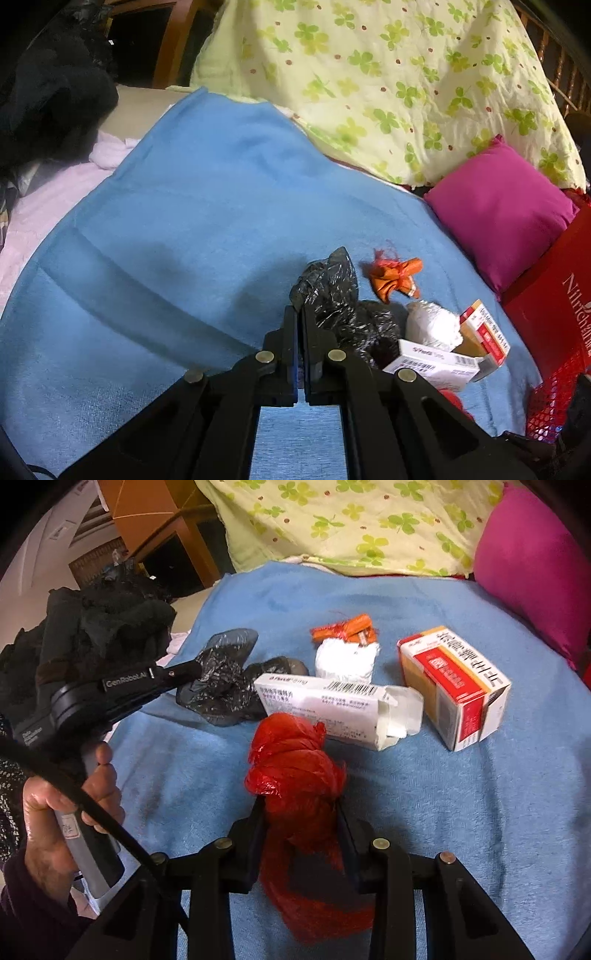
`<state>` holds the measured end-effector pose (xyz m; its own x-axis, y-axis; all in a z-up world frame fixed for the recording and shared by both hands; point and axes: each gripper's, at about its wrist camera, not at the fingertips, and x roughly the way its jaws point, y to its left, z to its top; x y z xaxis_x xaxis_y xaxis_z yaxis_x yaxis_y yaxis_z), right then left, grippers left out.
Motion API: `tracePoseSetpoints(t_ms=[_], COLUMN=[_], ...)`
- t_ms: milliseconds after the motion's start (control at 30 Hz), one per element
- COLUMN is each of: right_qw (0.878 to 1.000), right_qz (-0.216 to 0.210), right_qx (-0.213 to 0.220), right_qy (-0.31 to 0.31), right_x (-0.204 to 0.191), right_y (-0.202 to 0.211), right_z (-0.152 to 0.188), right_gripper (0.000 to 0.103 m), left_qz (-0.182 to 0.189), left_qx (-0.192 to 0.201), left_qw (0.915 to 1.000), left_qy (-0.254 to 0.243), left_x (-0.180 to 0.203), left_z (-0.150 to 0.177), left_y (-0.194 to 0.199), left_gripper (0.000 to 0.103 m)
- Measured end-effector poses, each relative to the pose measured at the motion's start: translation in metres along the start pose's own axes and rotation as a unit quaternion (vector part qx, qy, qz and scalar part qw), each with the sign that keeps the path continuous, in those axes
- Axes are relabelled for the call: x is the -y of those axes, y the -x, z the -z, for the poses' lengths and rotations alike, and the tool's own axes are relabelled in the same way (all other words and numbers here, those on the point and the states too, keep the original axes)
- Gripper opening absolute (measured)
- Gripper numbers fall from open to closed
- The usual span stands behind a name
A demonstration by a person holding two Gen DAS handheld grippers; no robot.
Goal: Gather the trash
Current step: 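Grasp the black plastic bag with left tool while right tool grasps another red bag, then lift the black bag with left tool while right tool lifts the red bag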
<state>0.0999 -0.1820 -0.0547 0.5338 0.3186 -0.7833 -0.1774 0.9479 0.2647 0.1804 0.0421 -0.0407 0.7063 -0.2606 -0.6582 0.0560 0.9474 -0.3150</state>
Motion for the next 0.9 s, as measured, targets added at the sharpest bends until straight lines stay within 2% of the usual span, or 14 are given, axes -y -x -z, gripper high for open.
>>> tracePoseSetpoints(t_ms=[33, 67, 100, 133, 200, 233, 400, 533, 567, 633, 767, 800, 833, 900], right_qw=[1.0, 1.0, 1.0, 1.0, 1.0, 1.0, 1.0, 0.999, 0.999, 1.0, 1.0, 1.0, 1.0, 1.0], right_qz=[0.002, 0.003, 0.005, 0.004, 0.003, 0.006, 0.006, -0.007, -0.007, -0.004, -0.002, -0.001, -0.002, -0.004], right_qx=[-0.004, -0.007, -0.008, -0.004, 0.003, 0.009, 0.022, 0.019, 0.017, 0.014, 0.021, 0.023, 0.025, 0.027], right_qy=[-0.001, -0.001, -0.003, -0.004, -0.004, -0.004, -0.022, -0.032, -0.029, -0.014, -0.001, 0.0, 0.0, -0.001], right_x=[0.0, -0.001, -0.002, -0.001, -0.001, 0.0, 0.01, 0.012, 0.011, 0.006, 0.001, 0.0, -0.001, 0.0], right_y=[-0.001, -0.002, -0.002, -0.002, -0.001, 0.0, -0.005, -0.012, -0.013, -0.015, -0.013, -0.012, -0.011, -0.008], right_z=[-0.001, -0.001, -0.002, -0.002, -0.003, -0.003, -0.007, -0.008, -0.008, -0.007, -0.005, -0.005, -0.005, -0.005], right_gripper=[0.042, 0.055, 0.061, 0.064, 0.064, 0.064, 0.064, 0.061, 0.052, 0.045, 0.042, 0.042, 0.042, 0.042], left_qz=[0.001, 0.005, 0.008, 0.004, -0.012, -0.014, -0.005, 0.009, 0.011, 0.009, -0.004, -0.003, -0.005, -0.019], left_qx=[0.001, 0.002, 0.002, 0.002, 0.007, 0.011, -0.023, -0.028, -0.027, -0.024, -0.022, -0.021, -0.019, -0.019], left_qw=[1.0, 1.0, 0.9999, 0.9998, 0.9996, 0.9994, 0.9987, 0.9986, 0.9985, 0.998, 0.9956, 0.9955, 0.9953, 0.995], left_qy=[-0.004, -0.008, -0.013, -0.018, -0.026, -0.028, -0.045, -0.043, -0.047, -0.058, -0.091, -0.093, -0.095, -0.096], left_x=[0.001, 0.003, 0.006, 0.008, 0.011, 0.013, 0.019, 0.016, 0.017, 0.022, 0.035, 0.036, 0.037, 0.037], left_z=[0.0, 0.001, 0.001, 0.002, 0.005, 0.006, 0.013, 0.014, 0.014, 0.017, 0.02, 0.02, 0.02, 0.019], left_y=[-0.001, -0.001, -0.002, -0.003, -0.006, -0.008, -0.027, -0.03, -0.028, -0.027, -0.023, -0.022, -0.02, -0.018], left_gripper=[0.003, 0.004, 0.012, 0.034, 0.059, 0.059, 0.059, 0.044, 0.043, 0.037, 0.031, 0.025, 0.013, 0.01])
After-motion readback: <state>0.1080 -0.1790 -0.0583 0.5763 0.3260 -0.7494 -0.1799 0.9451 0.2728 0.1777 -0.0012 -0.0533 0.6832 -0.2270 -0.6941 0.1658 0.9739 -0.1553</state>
